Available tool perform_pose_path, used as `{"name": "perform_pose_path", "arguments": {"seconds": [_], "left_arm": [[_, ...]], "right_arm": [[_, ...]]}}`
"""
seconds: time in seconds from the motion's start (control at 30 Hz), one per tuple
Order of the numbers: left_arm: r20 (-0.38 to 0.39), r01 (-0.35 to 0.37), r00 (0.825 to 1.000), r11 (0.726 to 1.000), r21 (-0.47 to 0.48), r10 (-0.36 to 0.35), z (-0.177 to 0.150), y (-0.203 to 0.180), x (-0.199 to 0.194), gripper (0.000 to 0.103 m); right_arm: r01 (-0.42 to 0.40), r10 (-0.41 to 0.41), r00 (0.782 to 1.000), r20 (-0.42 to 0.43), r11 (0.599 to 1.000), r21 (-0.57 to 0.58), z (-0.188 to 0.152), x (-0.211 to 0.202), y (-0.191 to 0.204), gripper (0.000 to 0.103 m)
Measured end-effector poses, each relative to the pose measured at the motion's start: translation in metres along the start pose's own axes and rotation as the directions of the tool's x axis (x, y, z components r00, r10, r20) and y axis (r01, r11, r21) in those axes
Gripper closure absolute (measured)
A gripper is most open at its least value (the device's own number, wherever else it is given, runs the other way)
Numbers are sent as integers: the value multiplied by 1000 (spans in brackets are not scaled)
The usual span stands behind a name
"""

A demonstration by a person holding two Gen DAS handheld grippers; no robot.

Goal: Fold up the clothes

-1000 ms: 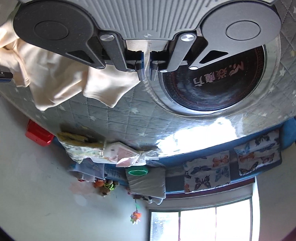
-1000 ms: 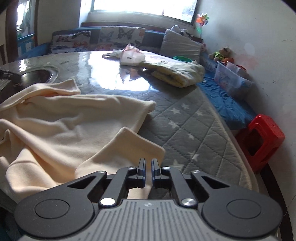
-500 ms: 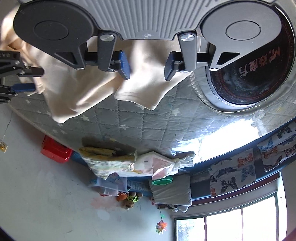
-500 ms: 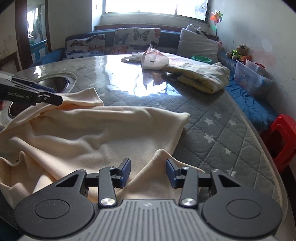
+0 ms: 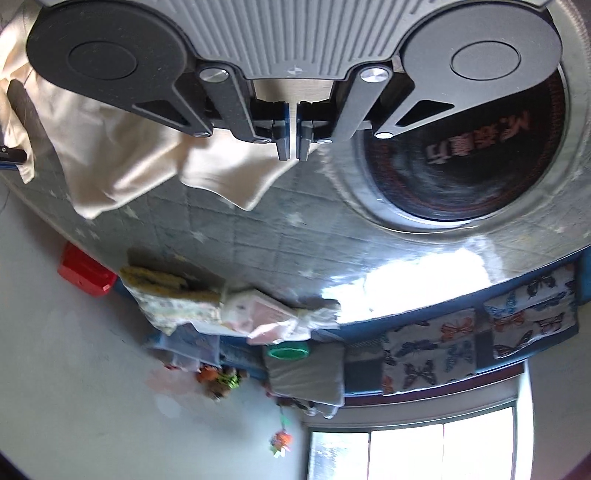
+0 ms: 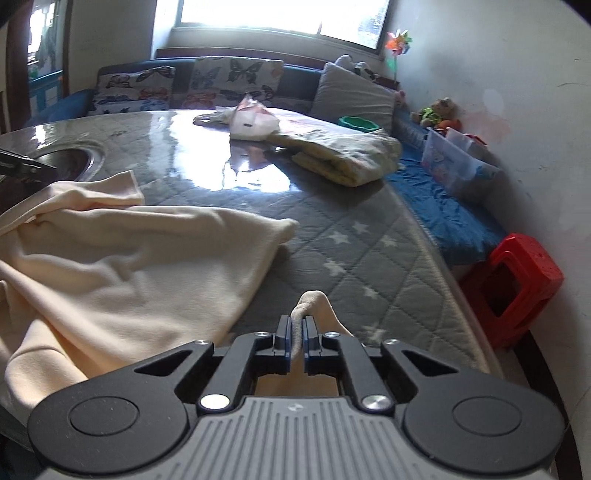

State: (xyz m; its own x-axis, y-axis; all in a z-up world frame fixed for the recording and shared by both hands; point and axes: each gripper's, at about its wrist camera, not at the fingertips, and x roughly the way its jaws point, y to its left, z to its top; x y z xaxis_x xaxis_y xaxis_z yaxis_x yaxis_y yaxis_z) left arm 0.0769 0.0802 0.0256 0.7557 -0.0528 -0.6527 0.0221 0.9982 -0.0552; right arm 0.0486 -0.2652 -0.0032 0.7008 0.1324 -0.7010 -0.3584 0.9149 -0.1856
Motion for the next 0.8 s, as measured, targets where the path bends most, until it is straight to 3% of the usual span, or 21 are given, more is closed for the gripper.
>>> {"name": "perform_pose_path", "arguments": {"seconds": [0.13, 0.23, 0.3, 0.4, 0.47, 0.6, 0.8], "left_arm": [[7, 15, 1000, 1000, 5, -15, 1, 1, -8, 97], [0, 44, 999, 998, 39, -44, 2, -13, -6, 84], [-12, 63, 998, 996, 63, -62, 2, -24, 0, 68], [-36, 68, 997, 994, 82, -65, 2, -38, 15, 59], [-54, 71, 996, 994, 88, -67, 2, -43, 25, 60], [-68, 87, 994, 994, 74, -82, -3, -37, 32, 93], [-15, 70, 997, 997, 21, -70, -6, -16, 12, 100]], "right_arm": [[49, -49, 999, 8, 998, 26, 4, -1, -10, 94], [53, -54, 998, 27, 998, 44, 8, 0, -12, 87], [45, -47, 998, 37, 998, 45, 11, 0, -10, 81], [21, -23, 998, 52, 999, 31, 16, 1, -4, 67], [3, -4, 998, 62, 1000, 18, 18, 2, 2, 67], [-30, 30, 997, 69, 1000, 3, 22, 7, 11, 64], [-63, 64, 995, 75, 998, -7, 28, 13, 22, 60]]}}
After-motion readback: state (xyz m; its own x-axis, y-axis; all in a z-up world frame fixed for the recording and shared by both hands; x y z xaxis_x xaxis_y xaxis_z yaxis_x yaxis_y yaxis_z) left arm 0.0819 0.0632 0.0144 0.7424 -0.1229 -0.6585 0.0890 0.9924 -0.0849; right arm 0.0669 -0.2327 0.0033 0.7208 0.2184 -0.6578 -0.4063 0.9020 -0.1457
